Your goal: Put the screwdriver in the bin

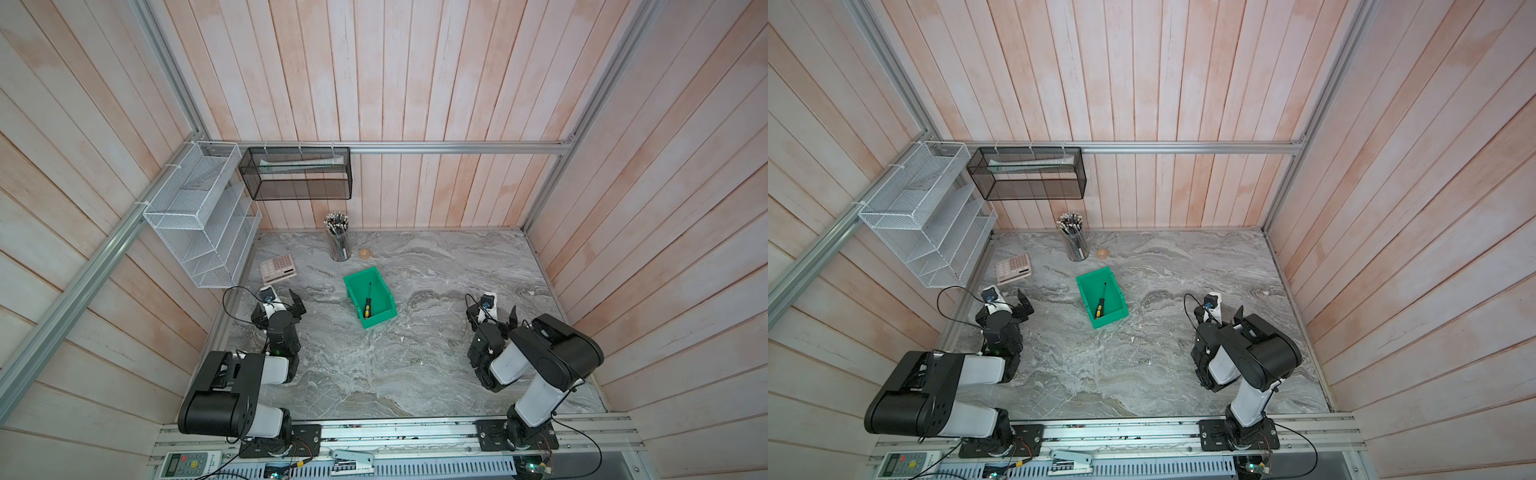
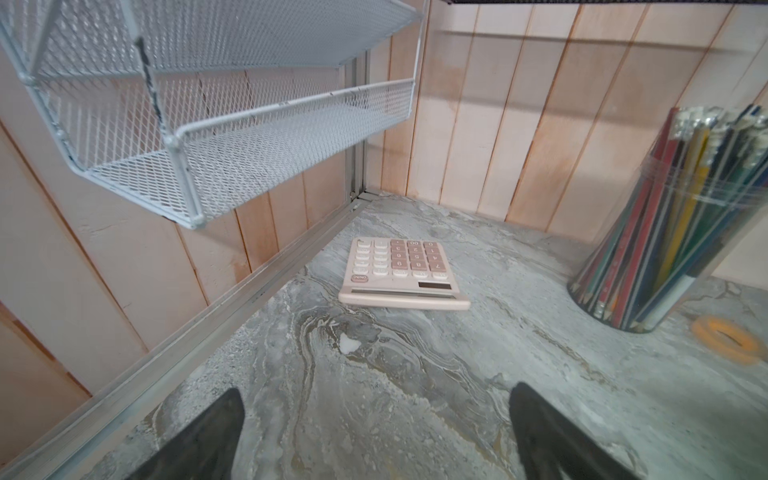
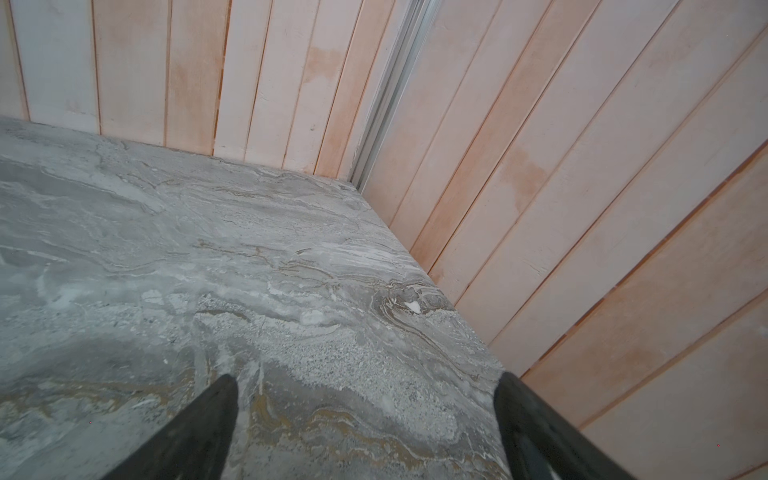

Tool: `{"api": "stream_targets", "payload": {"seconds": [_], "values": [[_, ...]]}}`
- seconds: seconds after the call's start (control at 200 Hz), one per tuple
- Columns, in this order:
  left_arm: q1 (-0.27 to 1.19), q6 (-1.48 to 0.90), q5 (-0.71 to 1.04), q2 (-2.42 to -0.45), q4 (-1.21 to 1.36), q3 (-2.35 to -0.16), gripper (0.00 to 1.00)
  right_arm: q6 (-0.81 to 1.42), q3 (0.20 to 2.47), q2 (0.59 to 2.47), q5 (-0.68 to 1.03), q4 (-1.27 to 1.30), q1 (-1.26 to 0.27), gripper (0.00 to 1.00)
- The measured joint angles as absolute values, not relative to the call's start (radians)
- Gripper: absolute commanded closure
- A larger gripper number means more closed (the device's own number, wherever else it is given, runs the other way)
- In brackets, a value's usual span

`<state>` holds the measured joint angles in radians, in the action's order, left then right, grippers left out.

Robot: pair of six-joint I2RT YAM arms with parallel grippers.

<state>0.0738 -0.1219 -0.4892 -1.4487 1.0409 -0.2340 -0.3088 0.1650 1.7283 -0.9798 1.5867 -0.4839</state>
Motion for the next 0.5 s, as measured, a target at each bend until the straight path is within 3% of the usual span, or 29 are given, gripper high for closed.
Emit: {"api": "stream_targets", "payload": {"seconds": [0.5], "values": [[0.076, -0.014, -0.292, -1.557, 1.223, -0.231, 0.00, -0.207, 0.123, 1.585, -0.865, 1.604, -0.346, 0.02]]}}
